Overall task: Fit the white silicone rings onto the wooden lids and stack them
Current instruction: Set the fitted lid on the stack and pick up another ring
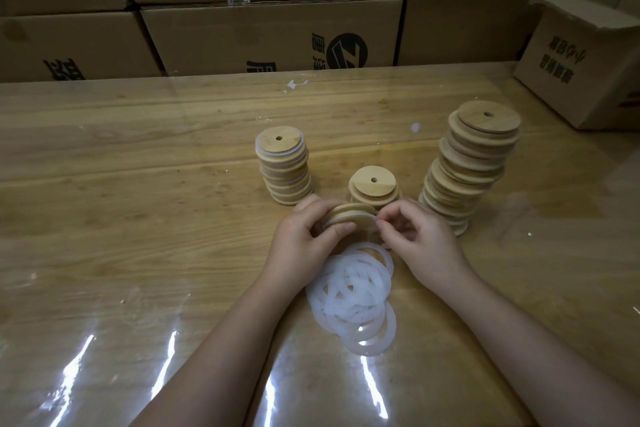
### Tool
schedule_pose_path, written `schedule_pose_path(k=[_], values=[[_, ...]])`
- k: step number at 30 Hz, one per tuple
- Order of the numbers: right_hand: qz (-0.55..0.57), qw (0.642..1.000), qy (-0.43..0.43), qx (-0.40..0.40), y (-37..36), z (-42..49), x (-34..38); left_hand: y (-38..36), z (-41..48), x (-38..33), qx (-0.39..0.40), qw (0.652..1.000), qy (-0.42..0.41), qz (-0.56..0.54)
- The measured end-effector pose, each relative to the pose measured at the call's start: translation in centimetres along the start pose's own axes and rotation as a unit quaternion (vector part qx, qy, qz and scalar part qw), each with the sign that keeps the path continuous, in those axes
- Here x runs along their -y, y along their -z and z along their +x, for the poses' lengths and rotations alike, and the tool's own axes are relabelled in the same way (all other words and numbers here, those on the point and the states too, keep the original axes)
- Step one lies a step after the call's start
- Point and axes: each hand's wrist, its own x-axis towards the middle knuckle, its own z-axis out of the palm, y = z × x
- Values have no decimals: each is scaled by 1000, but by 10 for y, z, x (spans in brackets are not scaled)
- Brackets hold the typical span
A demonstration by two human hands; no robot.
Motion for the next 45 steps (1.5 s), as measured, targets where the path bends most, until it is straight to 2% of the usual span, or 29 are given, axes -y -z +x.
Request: schedule_pose_path(k=[12, 18, 29, 41, 45], values=[[5, 999, 39, -26, 2, -1, 1, -1, -1, 0, -8, 1000, -22, 4], [16, 997, 64, -44, 2, -1, 0, -3, -1, -2, -32, 999, -6, 31], [30, 999, 0, -32, 0, 1, -3, 0, 0, -8, -22, 999, 42, -11], [18, 999, -32, -16, 0, 2, 0, 0, 1, -3, -21, 998, 63, -10], [8, 999, -43, -3, 0, 2, 0, 0, 2, 1, -23, 995, 93, -37]])
